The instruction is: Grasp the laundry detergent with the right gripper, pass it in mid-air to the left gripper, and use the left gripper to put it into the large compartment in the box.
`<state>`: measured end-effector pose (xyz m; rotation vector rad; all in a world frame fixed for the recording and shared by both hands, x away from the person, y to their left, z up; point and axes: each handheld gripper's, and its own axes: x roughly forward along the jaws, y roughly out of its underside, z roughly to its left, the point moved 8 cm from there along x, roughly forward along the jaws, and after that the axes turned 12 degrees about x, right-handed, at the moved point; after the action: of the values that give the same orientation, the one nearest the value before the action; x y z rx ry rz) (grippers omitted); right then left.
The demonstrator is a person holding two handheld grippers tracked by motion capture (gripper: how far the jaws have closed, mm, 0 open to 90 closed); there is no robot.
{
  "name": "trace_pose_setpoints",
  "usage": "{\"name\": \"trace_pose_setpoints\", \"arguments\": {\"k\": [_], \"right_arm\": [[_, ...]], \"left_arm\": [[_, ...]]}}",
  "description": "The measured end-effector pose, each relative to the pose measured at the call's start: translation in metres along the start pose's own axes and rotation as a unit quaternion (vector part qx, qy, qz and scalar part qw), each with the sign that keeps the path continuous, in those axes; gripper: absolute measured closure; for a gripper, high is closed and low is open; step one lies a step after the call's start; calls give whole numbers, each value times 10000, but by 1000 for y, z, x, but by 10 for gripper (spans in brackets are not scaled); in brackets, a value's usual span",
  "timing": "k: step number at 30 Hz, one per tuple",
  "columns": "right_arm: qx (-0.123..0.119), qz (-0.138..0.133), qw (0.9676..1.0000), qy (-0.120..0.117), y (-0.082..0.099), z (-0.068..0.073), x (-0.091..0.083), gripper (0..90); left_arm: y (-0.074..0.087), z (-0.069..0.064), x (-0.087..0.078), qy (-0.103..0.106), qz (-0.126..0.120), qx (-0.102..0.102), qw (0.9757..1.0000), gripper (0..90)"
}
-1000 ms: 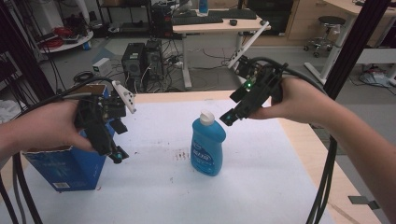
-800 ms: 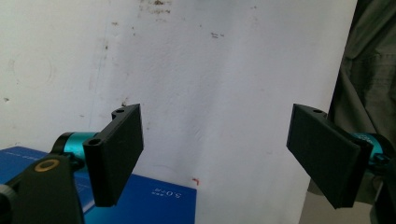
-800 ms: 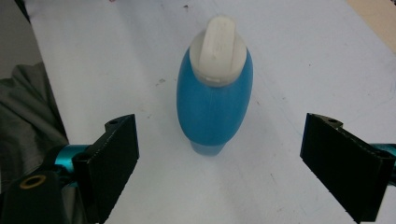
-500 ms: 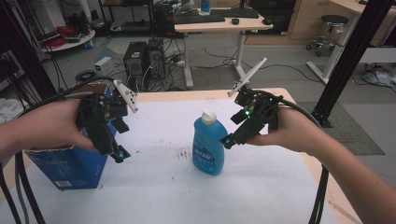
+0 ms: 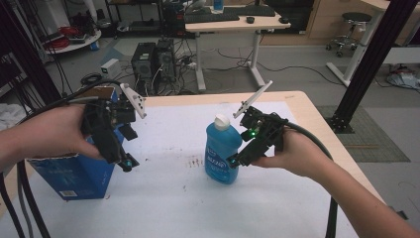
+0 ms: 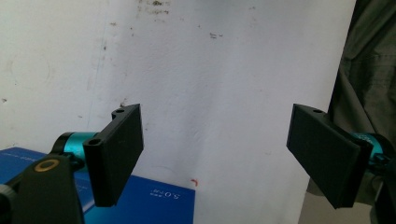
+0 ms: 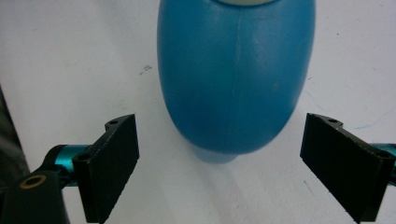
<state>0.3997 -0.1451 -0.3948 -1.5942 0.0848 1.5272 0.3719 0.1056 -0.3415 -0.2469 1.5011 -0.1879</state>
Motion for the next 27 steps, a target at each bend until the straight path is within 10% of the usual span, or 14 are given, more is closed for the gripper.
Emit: {"name": "trace_pose_setpoints", "arguments": {"k": [27], "right_arm": [[-41,-80,9998,186,-5,-1,35,120]], "left_arm": [[0,-1,0,-4,9,18,10000,189]]}}
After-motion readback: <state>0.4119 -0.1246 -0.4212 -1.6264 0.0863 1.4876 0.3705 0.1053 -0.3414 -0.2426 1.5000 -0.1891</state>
